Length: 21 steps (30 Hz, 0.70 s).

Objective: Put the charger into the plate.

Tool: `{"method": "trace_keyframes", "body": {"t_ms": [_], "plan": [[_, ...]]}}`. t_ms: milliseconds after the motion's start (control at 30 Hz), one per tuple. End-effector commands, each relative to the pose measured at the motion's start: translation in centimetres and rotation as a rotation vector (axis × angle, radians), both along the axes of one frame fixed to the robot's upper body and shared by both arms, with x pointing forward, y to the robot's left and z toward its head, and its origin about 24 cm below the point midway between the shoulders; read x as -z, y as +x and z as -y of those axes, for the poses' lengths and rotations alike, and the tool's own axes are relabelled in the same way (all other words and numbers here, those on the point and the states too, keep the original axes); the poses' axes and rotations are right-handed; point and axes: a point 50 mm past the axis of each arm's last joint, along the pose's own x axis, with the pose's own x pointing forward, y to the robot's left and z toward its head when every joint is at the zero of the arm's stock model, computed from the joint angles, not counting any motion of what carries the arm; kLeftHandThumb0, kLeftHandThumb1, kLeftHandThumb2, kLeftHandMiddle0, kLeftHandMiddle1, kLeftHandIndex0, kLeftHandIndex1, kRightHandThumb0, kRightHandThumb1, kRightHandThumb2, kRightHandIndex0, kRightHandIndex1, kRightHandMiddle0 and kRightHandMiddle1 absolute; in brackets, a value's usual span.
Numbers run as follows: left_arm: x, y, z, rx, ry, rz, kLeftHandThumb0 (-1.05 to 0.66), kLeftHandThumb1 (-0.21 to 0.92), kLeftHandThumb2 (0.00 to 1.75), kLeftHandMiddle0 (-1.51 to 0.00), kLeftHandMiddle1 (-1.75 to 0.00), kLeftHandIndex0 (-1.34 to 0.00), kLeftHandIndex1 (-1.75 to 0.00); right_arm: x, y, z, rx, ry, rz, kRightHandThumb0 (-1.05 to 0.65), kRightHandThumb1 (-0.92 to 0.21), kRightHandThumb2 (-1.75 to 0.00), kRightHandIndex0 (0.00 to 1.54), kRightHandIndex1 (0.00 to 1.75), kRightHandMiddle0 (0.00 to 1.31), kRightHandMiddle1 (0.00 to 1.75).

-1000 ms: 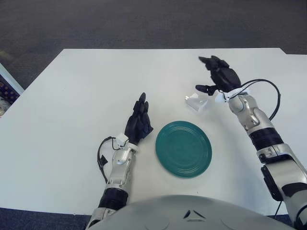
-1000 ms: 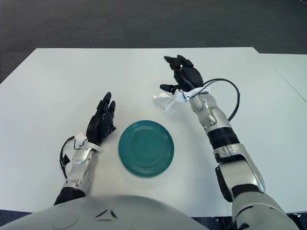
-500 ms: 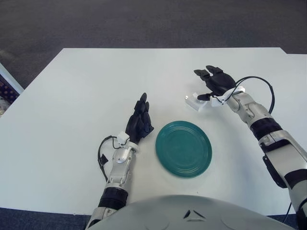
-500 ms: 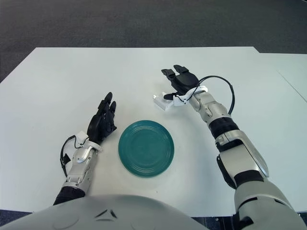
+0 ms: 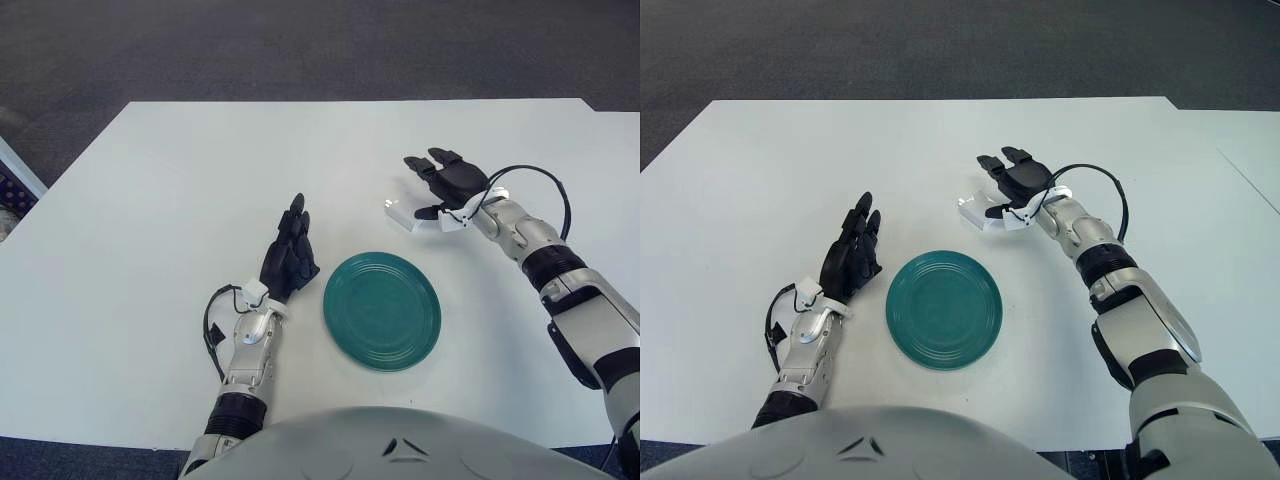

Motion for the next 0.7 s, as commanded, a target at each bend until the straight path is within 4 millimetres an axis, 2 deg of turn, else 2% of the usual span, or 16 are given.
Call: {"method": "trace_keyframes", "body": {"t_ms": [0, 500, 667], "plan": [[2.1, -1.2, -0.1, 0.002, -0.002, -0.125, -0.76, 0.92, 1.00, 0.00, 0.00, 0.00, -0.11, -0.4, 0.3, 0.1, -0.006, -0.013, 0.011, -0.86, -0.92, -0.68, 0.00, 0.00, 0.00, 0.11], [2.0, -1.0, -0.1, 0.009, 0.033, -0.144, -0.81, 0.92, 0.96, 0.00, 0.00, 0.00, -0.04, 1.2, -0.6, 0.1, -0.029, -0.024, -0.047, -0.87, -0.92, -0.69, 0.01, 0.00, 0.00, 0.07], [1.7, -1.0, 0.0, -0.002, 0.034, -0.146, -0.84, 0.92, 0.97, 0.00, 0.00, 0.00, -0.04, 0.5, -1.1, -0.3, -0.070, -0.010, -0.040, -0.86, -0.92, -0.68, 0.01, 0.00, 0.00, 0.07]]}}
